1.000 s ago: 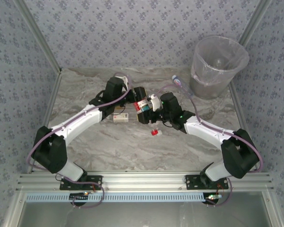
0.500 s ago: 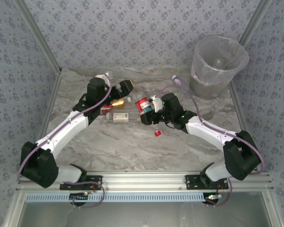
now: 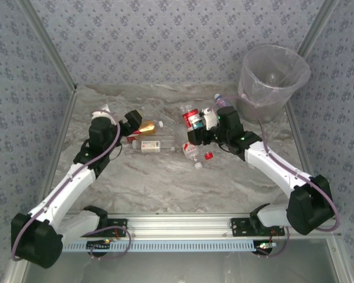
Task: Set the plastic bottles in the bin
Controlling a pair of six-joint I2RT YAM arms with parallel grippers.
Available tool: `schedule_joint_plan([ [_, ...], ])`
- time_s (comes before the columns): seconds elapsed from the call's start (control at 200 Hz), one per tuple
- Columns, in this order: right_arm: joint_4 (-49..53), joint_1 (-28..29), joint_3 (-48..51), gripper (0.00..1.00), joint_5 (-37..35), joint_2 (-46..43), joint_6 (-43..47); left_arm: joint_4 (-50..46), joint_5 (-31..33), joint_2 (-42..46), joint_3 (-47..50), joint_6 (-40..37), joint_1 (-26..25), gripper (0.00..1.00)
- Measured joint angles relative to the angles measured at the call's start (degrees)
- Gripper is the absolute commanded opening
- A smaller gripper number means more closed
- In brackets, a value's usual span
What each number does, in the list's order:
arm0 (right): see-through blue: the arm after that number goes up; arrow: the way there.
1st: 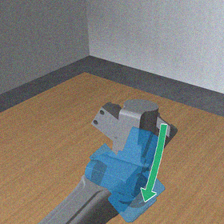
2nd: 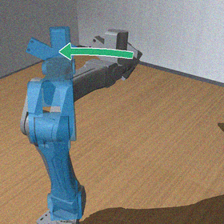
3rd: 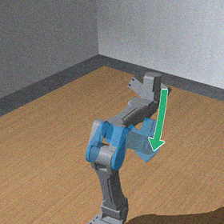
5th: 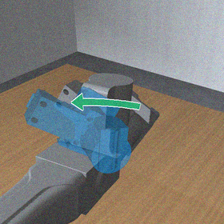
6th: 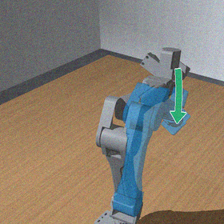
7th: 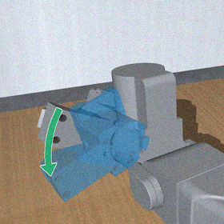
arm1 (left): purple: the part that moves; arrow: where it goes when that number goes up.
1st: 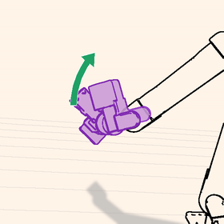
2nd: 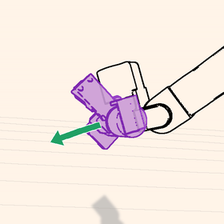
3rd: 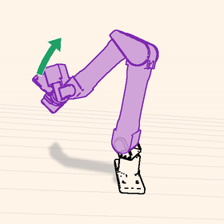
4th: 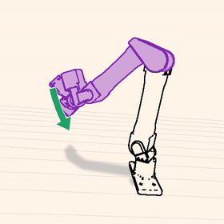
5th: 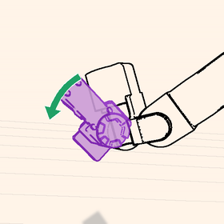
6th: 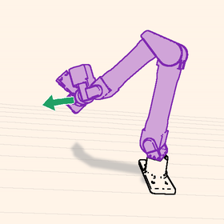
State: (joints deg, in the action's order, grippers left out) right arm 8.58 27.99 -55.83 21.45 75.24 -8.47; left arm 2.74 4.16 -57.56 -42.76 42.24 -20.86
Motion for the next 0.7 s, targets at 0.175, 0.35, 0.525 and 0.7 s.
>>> schedule_joint_plan([
  [0.175,0.5,-4.3,-2.3,0.62,1.0,-0.9,0.8,-4.1,4.5,2.9,0.9,-0.2,1.2,0.99],
  [0.35,0.7,-8.1,-6.3,0.62,2.7,-0.9,1.8,-7.5,6.4,3.7,3.0,1.1,3.1,0.99],
  [0.525,0.7,-10.5,-11.9,0.62,3.8,-0.9,3.6,-8.2,5.5,3.7,6.3,4.7,6.5,0.99],
  [0.7,0.7,-13.2,-20.6,0.62,3.8,0.0,5.7,-8.6,4.3,3.6,7.7,7.5,8.1,0.99],
])
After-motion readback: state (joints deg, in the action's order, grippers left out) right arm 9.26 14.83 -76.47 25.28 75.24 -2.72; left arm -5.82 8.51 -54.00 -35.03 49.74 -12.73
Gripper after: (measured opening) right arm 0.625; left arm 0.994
